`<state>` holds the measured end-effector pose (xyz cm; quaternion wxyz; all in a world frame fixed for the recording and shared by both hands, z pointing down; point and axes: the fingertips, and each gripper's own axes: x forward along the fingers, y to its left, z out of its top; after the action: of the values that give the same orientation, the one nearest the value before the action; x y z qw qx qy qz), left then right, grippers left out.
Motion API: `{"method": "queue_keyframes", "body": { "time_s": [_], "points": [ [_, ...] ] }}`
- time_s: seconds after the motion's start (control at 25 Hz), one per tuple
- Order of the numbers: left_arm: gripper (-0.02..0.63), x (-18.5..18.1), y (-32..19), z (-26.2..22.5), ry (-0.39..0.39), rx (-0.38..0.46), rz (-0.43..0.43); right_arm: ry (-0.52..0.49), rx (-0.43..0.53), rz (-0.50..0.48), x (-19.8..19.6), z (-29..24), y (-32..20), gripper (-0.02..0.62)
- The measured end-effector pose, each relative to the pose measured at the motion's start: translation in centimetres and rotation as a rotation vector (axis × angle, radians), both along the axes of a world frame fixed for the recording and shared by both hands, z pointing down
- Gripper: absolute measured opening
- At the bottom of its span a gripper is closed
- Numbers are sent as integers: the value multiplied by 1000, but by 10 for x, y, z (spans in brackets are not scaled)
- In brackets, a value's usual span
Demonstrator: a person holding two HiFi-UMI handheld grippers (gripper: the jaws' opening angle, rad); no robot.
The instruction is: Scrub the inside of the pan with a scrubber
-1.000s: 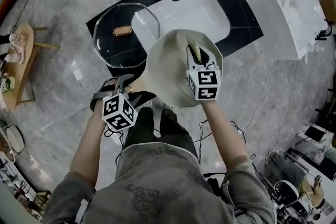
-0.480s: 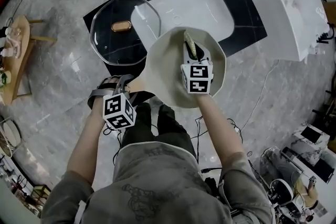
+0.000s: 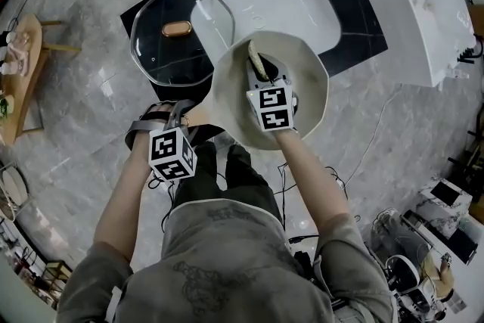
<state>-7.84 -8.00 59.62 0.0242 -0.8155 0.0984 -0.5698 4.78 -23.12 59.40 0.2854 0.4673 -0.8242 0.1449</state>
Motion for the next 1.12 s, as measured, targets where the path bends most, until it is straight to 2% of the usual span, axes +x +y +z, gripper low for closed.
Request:
{"method": "queue_keyframes", "body": {
  "time_s": [0.24, 0.52, 0.84, 1.12],
  "points": [
    [192, 0, 1, 0, -1, 1, -3, -5, -54, -195, -36, 3, 28, 80],
    [192, 0, 0, 0, -2, 0, -8, -26, -169, -462, -67, 4, 74, 81],
    [192, -1, 0, 2, -20, 2, -14, -170, -392, -721, -66, 1, 134, 81],
    [192, -1, 1, 2, -34, 3, -22, -156, -487, -895, -47, -13, 179, 81]
  ]
}}
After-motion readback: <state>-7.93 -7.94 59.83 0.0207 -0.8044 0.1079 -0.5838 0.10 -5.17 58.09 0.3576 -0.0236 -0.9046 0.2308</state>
